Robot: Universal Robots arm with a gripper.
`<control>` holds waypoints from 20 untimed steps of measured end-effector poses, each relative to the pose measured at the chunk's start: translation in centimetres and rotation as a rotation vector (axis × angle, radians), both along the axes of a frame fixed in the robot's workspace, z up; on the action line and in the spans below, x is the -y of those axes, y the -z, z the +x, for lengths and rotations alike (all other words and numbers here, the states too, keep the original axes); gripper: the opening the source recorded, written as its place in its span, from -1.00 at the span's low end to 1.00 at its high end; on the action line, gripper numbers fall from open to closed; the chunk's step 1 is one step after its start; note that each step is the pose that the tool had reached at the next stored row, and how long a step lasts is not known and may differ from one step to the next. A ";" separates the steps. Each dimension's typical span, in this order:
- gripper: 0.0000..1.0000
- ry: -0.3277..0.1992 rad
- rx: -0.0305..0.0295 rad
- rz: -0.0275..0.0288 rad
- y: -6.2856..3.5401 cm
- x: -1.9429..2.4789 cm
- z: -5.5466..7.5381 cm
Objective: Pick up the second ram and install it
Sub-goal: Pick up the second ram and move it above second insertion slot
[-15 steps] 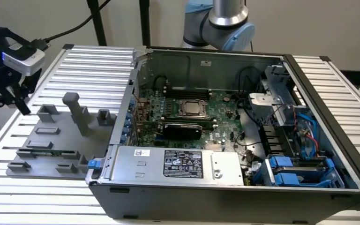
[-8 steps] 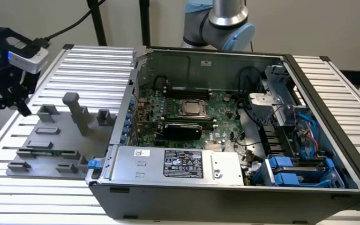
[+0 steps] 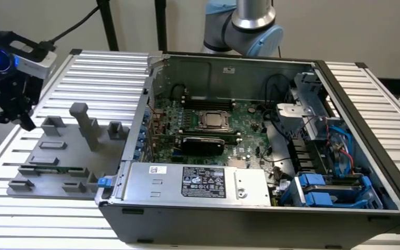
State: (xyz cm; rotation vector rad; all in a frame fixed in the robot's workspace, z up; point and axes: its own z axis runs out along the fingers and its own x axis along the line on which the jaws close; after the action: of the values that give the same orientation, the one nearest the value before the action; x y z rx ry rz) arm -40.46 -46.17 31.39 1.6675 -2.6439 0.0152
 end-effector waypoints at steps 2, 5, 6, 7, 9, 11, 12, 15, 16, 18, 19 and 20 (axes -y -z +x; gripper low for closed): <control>-1.00 -0.035 0.0001 -0.0020 0.09 0.00 0.0; -1.00 -0.088 0.0001 -0.0051 0.22 0.00 0.0; -1.00 -0.106 0.0002 -0.0060 0.27 0.00 0.0; -1.00 -0.123 0.0001 -0.0071 0.31 0.00 0.0; -1.00 -0.158 0.0001 -0.0091 0.40 0.00 0.0; -1.00 -0.193 0.0001 -0.0109 0.48 0.00 0.0; -1.00 -0.212 0.0001 -0.0119 0.53 0.00 0.0; -1.00 -0.266 0.0003 -0.0134 0.69 0.00 0.0; -1.00 -0.284 0.0004 -0.0135 0.76 0.00 0.0; -1.00 -0.320 0.0007 -0.0136 0.91 0.00 0.0; -1.00 -0.339 0.0008 -0.0136 1.00 0.00 0.0; -1.00 -0.357 0.0009 -0.0136 1.10 0.00 0.0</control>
State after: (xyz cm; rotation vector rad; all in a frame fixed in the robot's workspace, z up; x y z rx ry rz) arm -40.46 -46.17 30.28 2.1075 -2.3022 0.0379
